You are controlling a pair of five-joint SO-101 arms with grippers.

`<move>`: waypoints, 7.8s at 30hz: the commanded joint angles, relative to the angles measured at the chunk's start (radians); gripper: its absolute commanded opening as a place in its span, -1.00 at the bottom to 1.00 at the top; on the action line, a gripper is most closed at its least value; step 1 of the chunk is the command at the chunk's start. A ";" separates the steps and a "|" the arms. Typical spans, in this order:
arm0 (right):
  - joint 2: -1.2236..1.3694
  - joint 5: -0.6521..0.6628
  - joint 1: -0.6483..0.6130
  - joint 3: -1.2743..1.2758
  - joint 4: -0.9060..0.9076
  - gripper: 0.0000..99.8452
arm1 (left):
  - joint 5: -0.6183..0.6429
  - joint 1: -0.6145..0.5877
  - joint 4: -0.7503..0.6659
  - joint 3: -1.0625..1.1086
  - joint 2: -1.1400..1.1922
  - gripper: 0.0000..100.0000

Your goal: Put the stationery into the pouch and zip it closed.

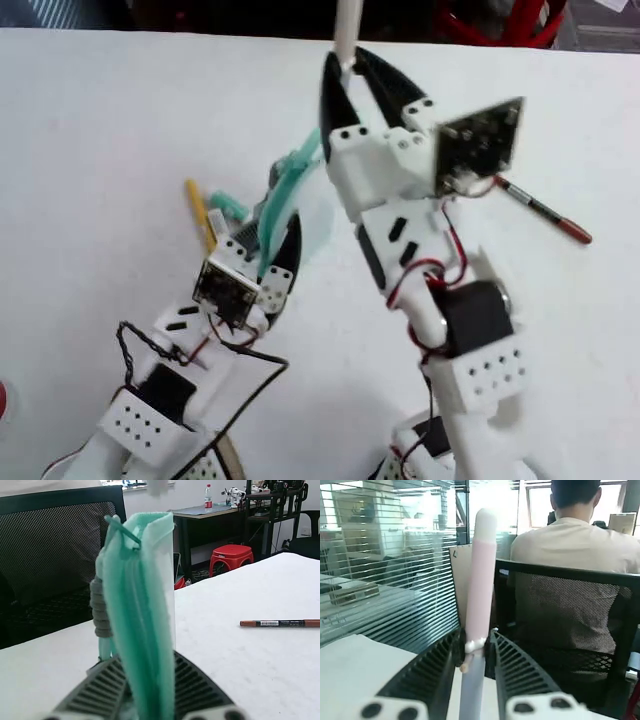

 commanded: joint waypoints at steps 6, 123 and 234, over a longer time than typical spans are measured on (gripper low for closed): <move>0.147 -0.008 0.031 -0.107 -0.027 -0.96 | -0.006 -0.010 -0.021 -0.011 -0.010 -0.95; 0.998 0.724 0.572 -1.169 1.294 -0.96 | -0.005 -0.033 -0.064 0.014 -0.008 -0.95; 0.496 -0.149 0.102 -0.489 0.676 -0.81 | -0.006 -0.041 -0.064 0.012 -0.010 -0.95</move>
